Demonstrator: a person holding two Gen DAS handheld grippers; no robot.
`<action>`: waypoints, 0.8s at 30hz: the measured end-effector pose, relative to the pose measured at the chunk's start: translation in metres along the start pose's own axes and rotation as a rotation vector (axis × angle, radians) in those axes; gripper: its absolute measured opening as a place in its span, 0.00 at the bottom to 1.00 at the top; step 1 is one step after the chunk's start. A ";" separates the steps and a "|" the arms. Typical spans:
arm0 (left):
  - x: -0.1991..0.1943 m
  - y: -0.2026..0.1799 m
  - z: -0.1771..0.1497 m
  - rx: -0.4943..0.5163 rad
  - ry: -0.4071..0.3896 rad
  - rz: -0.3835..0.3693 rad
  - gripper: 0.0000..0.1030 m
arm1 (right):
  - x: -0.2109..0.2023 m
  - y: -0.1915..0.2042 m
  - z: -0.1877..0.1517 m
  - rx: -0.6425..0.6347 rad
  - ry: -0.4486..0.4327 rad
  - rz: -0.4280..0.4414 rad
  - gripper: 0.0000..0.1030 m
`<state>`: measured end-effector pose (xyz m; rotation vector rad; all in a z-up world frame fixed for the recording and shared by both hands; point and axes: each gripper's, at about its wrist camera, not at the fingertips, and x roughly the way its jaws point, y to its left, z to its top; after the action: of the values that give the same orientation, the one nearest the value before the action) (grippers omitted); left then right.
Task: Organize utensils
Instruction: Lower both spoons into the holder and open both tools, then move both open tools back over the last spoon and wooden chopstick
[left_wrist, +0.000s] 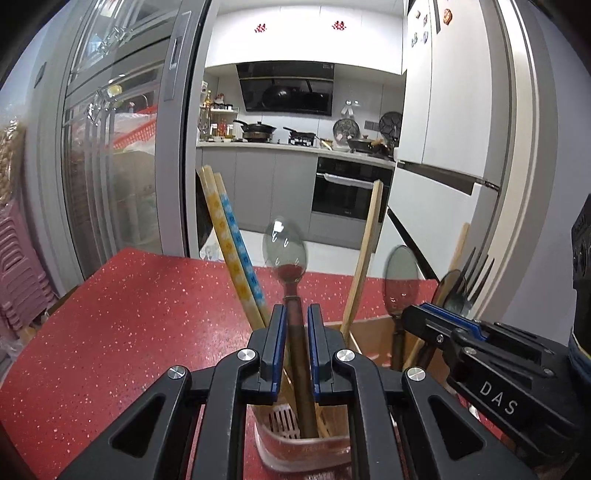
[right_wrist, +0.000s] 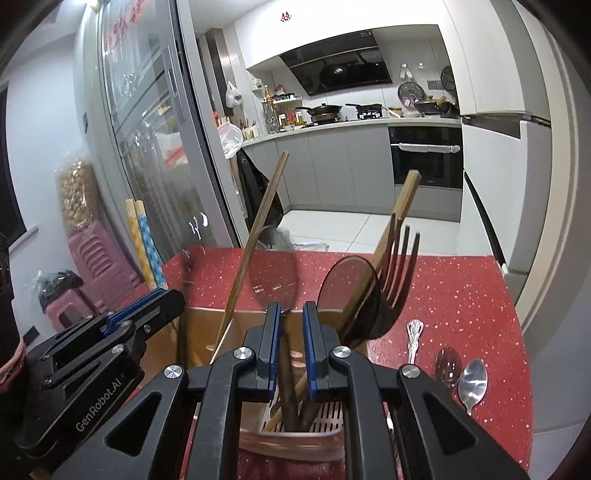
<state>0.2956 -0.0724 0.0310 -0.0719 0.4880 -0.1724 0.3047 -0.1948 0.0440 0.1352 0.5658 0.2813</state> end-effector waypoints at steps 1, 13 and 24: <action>0.000 0.000 -0.001 0.003 0.005 0.000 0.35 | 0.000 0.000 0.000 0.002 0.006 0.003 0.13; -0.023 0.006 -0.003 0.013 0.030 0.010 0.35 | -0.030 -0.003 0.002 0.053 -0.009 0.035 0.42; -0.059 0.029 -0.033 -0.002 0.181 0.048 0.35 | -0.074 0.008 -0.020 0.086 0.061 0.047 0.63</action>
<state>0.2330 -0.0337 0.0256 -0.0469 0.6696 -0.1323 0.2320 -0.2078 0.0664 0.2240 0.6357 0.3073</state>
